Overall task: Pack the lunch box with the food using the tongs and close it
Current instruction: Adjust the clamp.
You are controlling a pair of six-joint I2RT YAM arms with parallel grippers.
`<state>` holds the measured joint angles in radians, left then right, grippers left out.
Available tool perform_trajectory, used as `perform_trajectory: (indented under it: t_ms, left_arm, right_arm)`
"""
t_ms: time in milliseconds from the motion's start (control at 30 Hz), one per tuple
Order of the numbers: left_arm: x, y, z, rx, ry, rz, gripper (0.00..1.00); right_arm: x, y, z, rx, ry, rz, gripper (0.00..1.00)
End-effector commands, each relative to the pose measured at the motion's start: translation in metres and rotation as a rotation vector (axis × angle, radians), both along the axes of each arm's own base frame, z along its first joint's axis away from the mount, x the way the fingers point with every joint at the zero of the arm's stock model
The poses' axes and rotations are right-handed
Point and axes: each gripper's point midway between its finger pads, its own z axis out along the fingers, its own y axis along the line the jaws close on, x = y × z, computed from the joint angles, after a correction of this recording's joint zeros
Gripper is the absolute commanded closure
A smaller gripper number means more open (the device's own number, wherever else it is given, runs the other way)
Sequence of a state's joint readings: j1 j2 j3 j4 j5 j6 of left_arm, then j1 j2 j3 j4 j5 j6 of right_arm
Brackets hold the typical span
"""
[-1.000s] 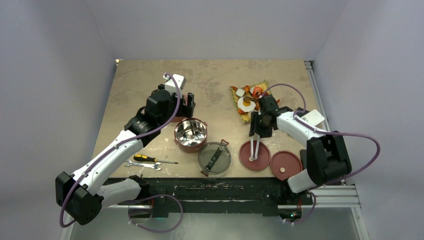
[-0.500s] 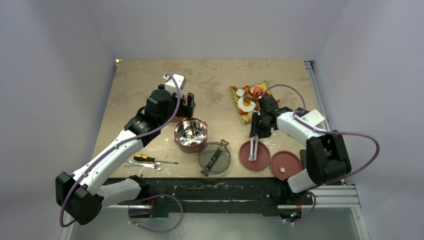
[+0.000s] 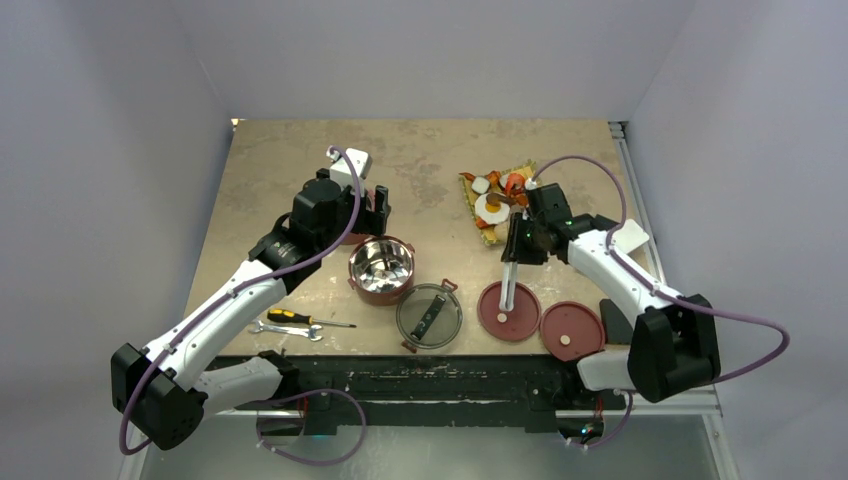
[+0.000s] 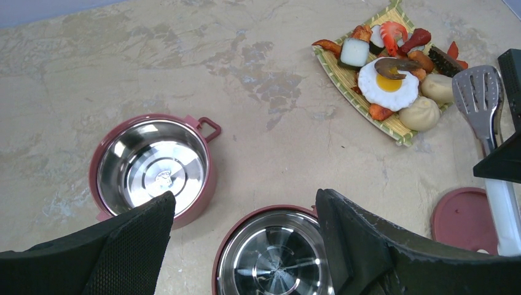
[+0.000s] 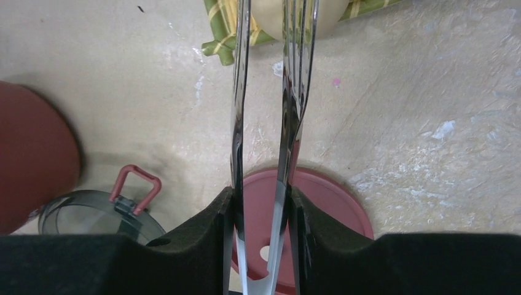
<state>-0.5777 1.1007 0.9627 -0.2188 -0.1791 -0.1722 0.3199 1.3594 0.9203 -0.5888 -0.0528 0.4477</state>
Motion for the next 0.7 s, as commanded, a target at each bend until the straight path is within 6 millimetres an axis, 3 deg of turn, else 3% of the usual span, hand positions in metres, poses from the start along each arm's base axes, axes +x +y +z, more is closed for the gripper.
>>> perform_trajectory:
  t_ms: [0,133,233,500,667]
  left_arm:
    - [0.002,-0.001,0.013,-0.031,-0.027,0.001,0.16]
    - [0.001,-0.001,0.014,-0.031,-0.027,0.000,0.16]
    - [0.000,-0.005,0.014,-0.042,-0.025,-0.021,0.15]
    - [-0.016,-0.063,0.035,-0.312,0.039,-0.243,0.13]
    - [-0.019,-0.079,0.049,-0.522,0.066,-0.247,0.11]
  right_arm:
    - [0.006,0.003,0.020,0.025,-0.045,-0.010,1.00]
    - [0.001,0.000,0.008,0.005,-0.008,-0.010,0.96]
    - [0.010,0.003,0.015,-0.011,-0.052,0.009,0.95]
    - [0.002,0.096,0.076,0.174,-0.293,0.358,0.92]
    - [-0.012,0.141,0.109,0.285,-0.417,0.514,0.89]
